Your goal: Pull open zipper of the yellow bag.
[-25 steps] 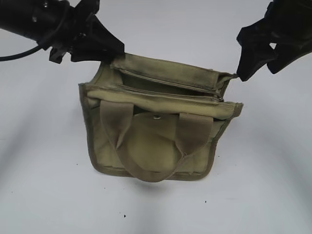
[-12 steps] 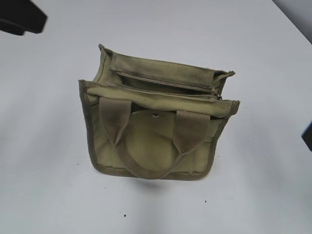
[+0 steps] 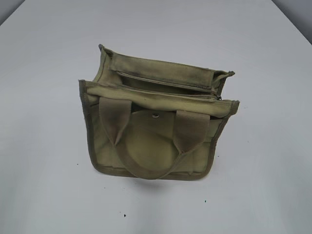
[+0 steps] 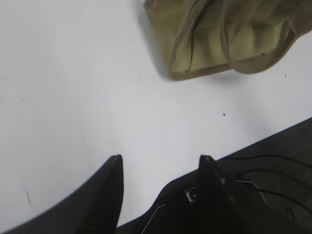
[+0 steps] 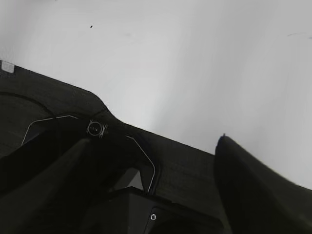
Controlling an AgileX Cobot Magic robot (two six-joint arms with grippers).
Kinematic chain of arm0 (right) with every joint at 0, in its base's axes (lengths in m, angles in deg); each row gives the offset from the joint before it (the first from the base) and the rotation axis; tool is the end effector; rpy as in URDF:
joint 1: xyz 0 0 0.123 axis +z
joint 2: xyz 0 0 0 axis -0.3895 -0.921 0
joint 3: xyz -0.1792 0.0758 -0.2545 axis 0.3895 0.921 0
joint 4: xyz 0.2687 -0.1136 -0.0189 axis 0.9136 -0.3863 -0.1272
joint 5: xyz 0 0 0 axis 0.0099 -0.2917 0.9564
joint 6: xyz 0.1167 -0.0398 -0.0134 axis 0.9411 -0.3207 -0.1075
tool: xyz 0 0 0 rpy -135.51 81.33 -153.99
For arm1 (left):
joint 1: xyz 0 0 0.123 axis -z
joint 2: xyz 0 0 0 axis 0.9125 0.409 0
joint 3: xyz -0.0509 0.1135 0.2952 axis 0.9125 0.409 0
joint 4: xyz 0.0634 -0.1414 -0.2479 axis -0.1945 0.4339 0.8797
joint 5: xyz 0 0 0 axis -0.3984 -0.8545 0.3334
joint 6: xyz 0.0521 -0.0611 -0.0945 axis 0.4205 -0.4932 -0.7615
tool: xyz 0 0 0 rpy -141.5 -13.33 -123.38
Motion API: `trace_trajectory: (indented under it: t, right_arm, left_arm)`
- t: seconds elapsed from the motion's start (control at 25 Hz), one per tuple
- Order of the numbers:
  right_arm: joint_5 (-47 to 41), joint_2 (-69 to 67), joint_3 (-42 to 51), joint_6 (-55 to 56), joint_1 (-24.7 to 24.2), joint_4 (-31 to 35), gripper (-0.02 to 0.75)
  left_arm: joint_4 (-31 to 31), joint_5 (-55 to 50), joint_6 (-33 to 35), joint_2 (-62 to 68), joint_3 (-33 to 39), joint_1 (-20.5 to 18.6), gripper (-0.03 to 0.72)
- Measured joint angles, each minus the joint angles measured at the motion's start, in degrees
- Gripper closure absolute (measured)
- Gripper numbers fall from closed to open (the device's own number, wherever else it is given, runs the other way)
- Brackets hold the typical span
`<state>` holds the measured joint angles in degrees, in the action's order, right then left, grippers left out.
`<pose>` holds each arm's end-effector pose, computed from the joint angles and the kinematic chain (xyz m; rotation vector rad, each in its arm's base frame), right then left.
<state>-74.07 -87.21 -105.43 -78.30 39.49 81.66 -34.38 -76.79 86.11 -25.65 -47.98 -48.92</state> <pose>0.0756 0.0374 0.2728 -0.5899 2.5324 0.2047 0.1105 -0.0537 0.3211 0.4584 2.3988 -0.3110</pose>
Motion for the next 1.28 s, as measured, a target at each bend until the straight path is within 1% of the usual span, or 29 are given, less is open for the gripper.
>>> trace_trajectory:
  t: [0.08,0.16,0.24,0.4,0.48,0.64,0.76,1.28]
  right_arm:
    - [-0.1,4.5,2.1,0.0,0.0,0.0,0.152]
    - [-0.1,7.5,3.2,0.0,0.0,-0.1,0.152]
    - [-0.1,9.9,3.3,0.0,0.0,0.0,0.152]
    - [-0.1,11.5,3.4,0.0,0.0,-0.1,0.152]
    - [0.5,11.5,3.5,0.0,0.0,-0.1,0.153]
    - [5.4,11.7,5.3,-0.7,0.0,-0.1,0.153]
    - [6.8,11.7,5.8,-1.0,0.0,-0.1,0.153]
    - [7.0,11.8,5.8,-1.1,0.0,-0.1,0.153]
  left_arm:
    - [-1.1,0.1,0.0,-5.3,5.6,0.0,0.305]
    - [-2.2,0.2,-0.1,-10.8,9.7,0.0,0.305]
    - [-2.9,0.2,-0.2,-15.1,11.4,0.0,0.306]
    - [-3.8,0.6,-0.2,-21.2,11.5,0.0,0.306]
    - [-5.5,0.7,-0.2,-22.6,11.6,0.0,0.306]
    - [-8.0,0.7,-0.2,-22.9,11.6,0.0,0.306]
    - [-8.4,0.8,-0.2,-22.9,11.6,0.0,0.306]
    - [-8.6,0.8,-0.2,-22.9,11.6,0.0,0.307]
